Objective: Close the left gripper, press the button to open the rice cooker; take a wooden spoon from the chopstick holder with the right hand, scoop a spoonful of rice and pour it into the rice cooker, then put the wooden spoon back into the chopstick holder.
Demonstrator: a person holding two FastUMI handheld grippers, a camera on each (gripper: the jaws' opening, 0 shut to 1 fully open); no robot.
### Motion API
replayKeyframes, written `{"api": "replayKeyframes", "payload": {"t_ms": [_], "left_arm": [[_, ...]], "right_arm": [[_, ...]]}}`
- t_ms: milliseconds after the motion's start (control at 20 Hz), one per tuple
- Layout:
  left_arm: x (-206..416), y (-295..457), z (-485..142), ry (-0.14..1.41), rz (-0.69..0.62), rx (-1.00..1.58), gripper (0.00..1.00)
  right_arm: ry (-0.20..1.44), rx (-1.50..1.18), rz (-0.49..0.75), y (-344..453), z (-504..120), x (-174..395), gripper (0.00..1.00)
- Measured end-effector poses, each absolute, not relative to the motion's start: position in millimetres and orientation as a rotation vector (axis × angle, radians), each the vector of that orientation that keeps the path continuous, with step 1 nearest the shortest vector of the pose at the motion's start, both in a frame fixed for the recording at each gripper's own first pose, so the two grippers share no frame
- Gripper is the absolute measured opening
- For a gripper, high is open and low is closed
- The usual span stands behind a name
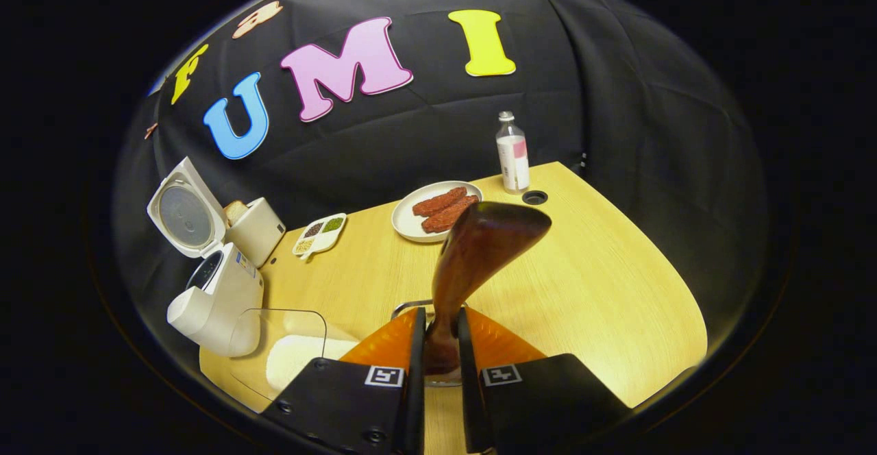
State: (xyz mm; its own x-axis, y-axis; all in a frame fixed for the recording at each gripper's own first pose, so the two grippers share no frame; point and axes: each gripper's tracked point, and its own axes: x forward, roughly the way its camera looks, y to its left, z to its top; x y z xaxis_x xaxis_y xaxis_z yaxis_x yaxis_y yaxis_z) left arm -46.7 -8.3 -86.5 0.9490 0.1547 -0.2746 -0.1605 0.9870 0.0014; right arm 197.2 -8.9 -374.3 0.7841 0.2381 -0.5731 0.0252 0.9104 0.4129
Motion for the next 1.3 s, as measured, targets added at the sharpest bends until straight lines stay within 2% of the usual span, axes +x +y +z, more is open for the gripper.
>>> {"api": "replayKeyframes", "payload": {"t_ms": [50,100,150,250,300,400,450,500,800,1300], "left_arm": [[-46.3,-8.4,-85.1,0.273,0.160,-0.020,0.95],[-45.0,-8.1,-84.4,0.270,0.158,-0.017,0.95],[-43.7,-8.7,-82.9,0.267,0.155,-0.014,0.97],[-41.0,-9.4,-81.2,0.261,0.146,-0.016,0.95],[-39.0,-10.9,-81.0,0.259,0.139,-0.019,0.95],[-31.9,-12.5,-78.5,0.250,0.125,-0.021,0.95],[-26.7,-13.3,-75.8,0.243,0.118,-0.022,0.95],[-22.3,-13.5,-71.9,0.234,0.110,-0.026,0.95],[25.4,-22.0,-25.7,0.117,0.044,-0.034,0.95],[103.9,-25.5,41.1,-0.032,-0.043,-0.057,0.95]], "right_arm": [[0.658,0.435,0.106,-13.1,-370.7,197.6,0.24],[0.661,0.441,0.084,-18.3,-371.9,198.5,0.31],[0.666,0.450,0.077,-22.6,-372.1,194.5,0.41],[0.675,0.465,0.068,-31.0,-369.1,187.0,0.68],[0.667,0.469,0.066,-34.9,-365.4,184.1,0.86],[0.664,0.479,0.055,-43.9,-359.0,172.3,0.88],[0.662,0.478,0.043,-50.4,-355.7,165.4,0.86],[0.654,0.471,0.023,-59.2,-350.2,158.0,0.97],[0.562,0.411,-0.045,-98.2,-295.4,111.8,0.98],[0.373,0.231,-0.040,-109.9,-176.8,54.7,0.98]]}}
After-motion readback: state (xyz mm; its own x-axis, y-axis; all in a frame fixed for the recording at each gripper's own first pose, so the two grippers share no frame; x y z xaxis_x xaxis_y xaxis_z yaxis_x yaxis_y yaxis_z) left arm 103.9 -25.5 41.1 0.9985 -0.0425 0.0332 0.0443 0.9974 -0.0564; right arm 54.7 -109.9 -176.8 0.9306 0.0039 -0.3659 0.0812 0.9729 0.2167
